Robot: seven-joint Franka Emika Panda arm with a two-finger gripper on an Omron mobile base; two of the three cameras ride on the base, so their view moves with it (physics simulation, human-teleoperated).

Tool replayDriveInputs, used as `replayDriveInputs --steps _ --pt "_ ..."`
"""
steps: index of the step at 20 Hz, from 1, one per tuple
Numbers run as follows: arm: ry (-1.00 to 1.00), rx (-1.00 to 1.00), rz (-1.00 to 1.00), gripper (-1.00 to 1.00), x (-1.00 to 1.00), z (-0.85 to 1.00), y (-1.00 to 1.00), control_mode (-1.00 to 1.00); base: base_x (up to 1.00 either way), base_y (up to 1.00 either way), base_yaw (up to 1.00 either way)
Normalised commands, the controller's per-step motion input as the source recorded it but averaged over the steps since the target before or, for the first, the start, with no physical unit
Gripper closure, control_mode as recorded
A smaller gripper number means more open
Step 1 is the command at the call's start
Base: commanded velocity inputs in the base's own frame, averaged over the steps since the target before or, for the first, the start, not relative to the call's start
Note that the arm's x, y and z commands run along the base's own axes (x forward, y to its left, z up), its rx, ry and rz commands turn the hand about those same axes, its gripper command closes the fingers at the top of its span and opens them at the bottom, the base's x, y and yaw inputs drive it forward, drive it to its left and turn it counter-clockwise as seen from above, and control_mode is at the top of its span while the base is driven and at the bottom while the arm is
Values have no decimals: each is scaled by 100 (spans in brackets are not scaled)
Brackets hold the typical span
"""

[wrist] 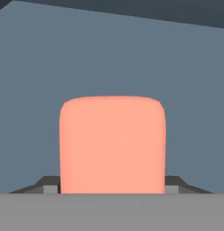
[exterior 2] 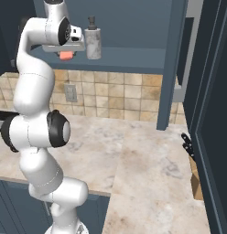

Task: Pick up the bar soap and soap dispenser from the sink, and place them back in the cabinet, and close the cabinet doors.

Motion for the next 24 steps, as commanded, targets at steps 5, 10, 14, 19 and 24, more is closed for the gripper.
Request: replayDriveInputs --steps 5,10,14,19,24 --pt "0 0 3 100 17 -19 2 -100 0 0 0" --pt "0 0 3 100 12 -23 1 -100 0 0 0" --pt "1 0 3 100 4 -7 0 -100 0 0 0" --pt "0 0 1 -100 0 0 0 -100 0 0 0" --pt "0 0 0 -100 0 0 0 -100 0 0 0"
